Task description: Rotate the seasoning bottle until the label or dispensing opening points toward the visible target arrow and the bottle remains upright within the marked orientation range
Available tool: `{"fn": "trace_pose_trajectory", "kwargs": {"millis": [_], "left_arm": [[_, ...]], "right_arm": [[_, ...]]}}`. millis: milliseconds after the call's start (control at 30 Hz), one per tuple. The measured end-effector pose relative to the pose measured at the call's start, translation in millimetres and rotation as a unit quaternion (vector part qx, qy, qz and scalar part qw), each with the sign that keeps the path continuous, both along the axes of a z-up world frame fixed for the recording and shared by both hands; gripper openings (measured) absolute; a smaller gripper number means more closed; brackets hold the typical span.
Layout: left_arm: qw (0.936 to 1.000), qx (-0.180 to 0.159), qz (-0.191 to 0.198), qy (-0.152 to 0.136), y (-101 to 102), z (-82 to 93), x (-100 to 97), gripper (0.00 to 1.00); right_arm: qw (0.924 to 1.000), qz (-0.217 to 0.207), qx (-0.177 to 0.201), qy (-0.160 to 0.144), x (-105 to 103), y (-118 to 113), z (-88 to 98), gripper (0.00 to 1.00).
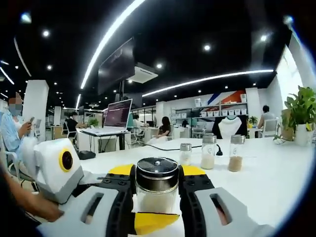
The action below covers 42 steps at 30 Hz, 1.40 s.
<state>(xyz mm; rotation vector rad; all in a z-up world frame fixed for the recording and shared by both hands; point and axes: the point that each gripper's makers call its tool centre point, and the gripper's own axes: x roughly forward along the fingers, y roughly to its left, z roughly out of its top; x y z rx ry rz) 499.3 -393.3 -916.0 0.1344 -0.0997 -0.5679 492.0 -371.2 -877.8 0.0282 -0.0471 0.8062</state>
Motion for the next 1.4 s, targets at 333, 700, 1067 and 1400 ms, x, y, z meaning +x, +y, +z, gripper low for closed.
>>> {"fn": "trace_pose_trajectory", "kwargs": {"millis": [333,700,1067,1400], "left_arm": [[0.9998,-0.006,0.019,0.007,-2,-0.4,7.1,0.41],[0.9971,-0.032,0.069,0.003,5,6.1,16.1,0.38],[0.9995,-0.025,-0.004,0.019,5,3.5,9.7,0.37],[0.9919,-0.040,-0.112,0.046,5,4.2,-4.4,0.37]], "right_arm": [[0.9989,-0.044,0.006,0.013,5,0,-6.1,0.32],[0.9964,-0.084,0.007,0.000,17,1,-1.6,0.30],[0.9989,0.014,-0.043,-0.014,3,4,-8.2,0.30],[0.9892,0.125,-0.074,0.017,-17,8,-18.8,0.31]]}}
